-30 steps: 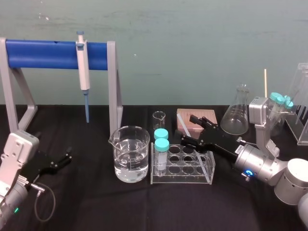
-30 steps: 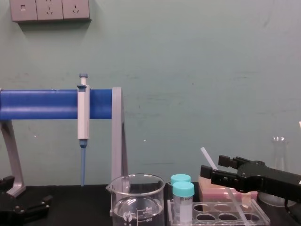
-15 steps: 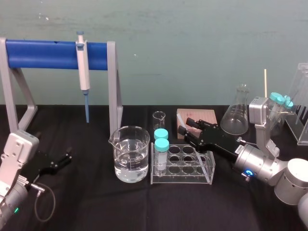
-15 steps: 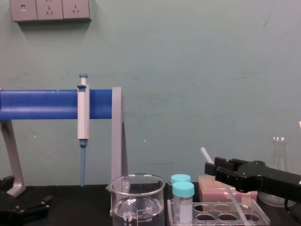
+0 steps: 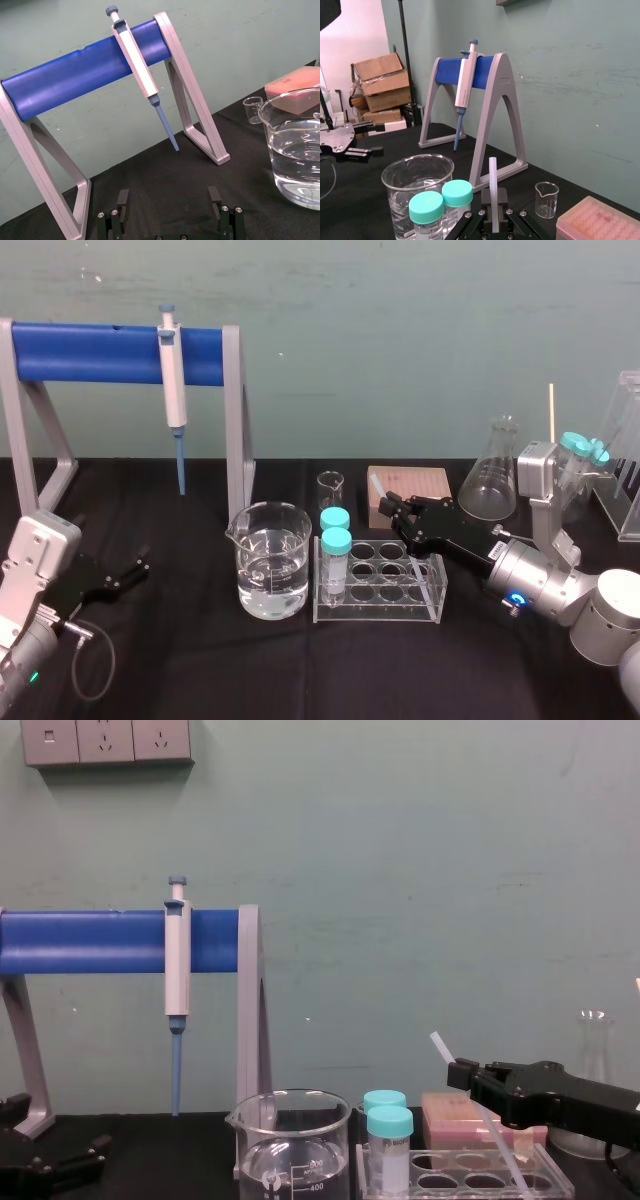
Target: Pick up the stirring rod with one hand, then place it down.
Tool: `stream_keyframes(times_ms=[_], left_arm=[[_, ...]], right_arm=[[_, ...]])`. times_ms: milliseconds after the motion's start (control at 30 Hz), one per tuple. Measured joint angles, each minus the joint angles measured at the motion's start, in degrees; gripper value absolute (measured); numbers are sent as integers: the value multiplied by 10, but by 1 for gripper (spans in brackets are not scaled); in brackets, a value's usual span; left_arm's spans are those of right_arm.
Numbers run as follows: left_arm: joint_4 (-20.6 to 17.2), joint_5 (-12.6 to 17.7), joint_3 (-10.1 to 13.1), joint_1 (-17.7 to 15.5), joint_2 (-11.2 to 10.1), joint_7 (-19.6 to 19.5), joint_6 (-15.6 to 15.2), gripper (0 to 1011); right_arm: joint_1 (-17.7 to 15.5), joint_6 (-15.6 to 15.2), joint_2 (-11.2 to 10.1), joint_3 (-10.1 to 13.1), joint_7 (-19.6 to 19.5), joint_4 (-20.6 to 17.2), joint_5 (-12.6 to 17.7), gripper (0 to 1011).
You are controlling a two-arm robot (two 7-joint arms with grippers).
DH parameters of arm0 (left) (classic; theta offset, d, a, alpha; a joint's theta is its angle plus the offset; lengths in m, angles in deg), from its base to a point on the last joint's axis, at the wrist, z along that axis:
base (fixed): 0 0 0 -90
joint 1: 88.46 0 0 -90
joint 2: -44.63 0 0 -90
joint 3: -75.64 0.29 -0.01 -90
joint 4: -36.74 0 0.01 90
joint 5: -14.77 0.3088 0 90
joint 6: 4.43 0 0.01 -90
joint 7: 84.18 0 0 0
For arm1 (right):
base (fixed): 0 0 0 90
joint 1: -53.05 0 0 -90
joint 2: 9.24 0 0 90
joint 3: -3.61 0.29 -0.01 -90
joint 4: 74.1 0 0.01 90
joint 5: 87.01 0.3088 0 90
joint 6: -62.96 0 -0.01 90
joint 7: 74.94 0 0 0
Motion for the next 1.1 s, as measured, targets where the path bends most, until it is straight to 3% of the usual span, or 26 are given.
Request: stream_keyframes(times_ms=[533,1100], left_arm=[[0,0,0,0,0,0,0,1000],[0,0,0,0,0,0,0,1000]], right_arm=[[-1,0,0,0,-1,-2,0,64],[-59,47,-20,32,-55,-147,-3,64]])
